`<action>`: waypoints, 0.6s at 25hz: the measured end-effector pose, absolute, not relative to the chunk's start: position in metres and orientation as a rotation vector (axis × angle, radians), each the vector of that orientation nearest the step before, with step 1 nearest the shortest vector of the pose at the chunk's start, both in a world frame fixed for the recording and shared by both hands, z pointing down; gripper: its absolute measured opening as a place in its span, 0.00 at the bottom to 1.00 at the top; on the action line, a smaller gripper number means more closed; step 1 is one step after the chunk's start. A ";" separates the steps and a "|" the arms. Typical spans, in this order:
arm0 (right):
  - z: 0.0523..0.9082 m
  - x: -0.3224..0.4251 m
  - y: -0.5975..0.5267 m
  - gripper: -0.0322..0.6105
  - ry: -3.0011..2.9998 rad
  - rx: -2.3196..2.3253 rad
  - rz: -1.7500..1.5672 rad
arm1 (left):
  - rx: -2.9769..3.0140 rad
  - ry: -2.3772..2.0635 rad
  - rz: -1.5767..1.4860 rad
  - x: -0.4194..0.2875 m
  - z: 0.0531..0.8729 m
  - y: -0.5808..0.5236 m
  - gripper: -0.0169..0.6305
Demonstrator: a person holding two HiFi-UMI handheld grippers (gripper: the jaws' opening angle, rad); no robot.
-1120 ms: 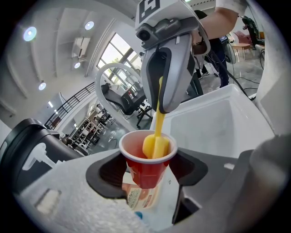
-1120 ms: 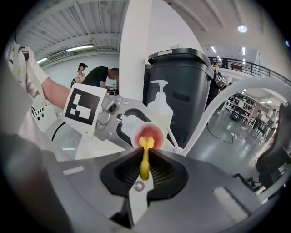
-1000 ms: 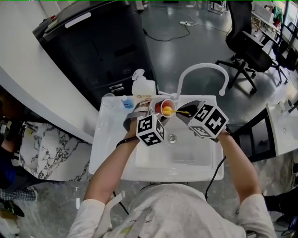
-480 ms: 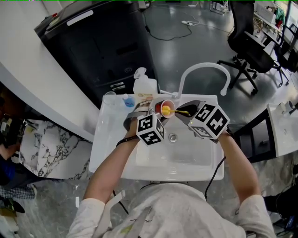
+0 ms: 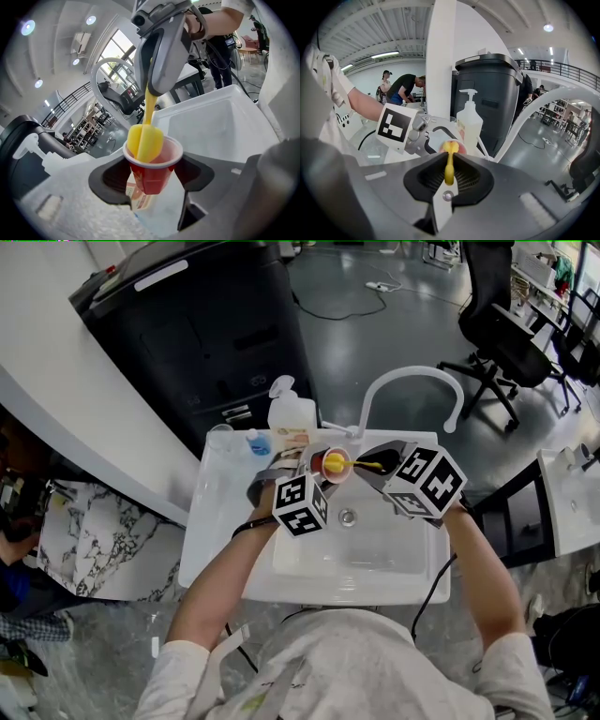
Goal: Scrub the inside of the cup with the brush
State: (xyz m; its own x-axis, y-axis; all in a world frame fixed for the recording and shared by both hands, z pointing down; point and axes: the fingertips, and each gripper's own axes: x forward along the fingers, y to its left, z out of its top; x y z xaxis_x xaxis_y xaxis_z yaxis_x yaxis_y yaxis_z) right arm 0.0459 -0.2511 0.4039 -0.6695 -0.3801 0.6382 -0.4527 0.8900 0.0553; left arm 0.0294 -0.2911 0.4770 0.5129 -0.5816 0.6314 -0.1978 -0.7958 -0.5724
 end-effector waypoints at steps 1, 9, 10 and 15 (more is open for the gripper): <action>0.403 0.047 -0.252 0.10 -2.380 0.597 0.143 | -2.329 0.640 -1.203 0.030 0.477 -0.290 0.49; 0.397 0.055 -0.255 0.11 -2.386 0.604 0.148 | -2.324 0.648 -1.187 0.028 0.475 -0.287 0.49; 0.398 0.056 -0.255 0.11 -2.385 0.607 0.150 | -2.324 0.650 -1.186 0.028 0.475 -0.287 0.49; 0.399 0.065 -0.259 0.11 -2.378 0.632 0.162 | -2.327 0.678 -1.169 0.025 0.473 -0.288 0.49</action>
State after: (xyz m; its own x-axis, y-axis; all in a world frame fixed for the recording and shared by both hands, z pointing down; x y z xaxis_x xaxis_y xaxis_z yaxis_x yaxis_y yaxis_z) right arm 0.0646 -0.2591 0.3989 -0.6632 -0.3992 0.6332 -0.4814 0.8752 0.0475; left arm 0.0249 -0.2879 0.4730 0.5207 -0.6034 0.6039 -0.2251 -0.7794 -0.5846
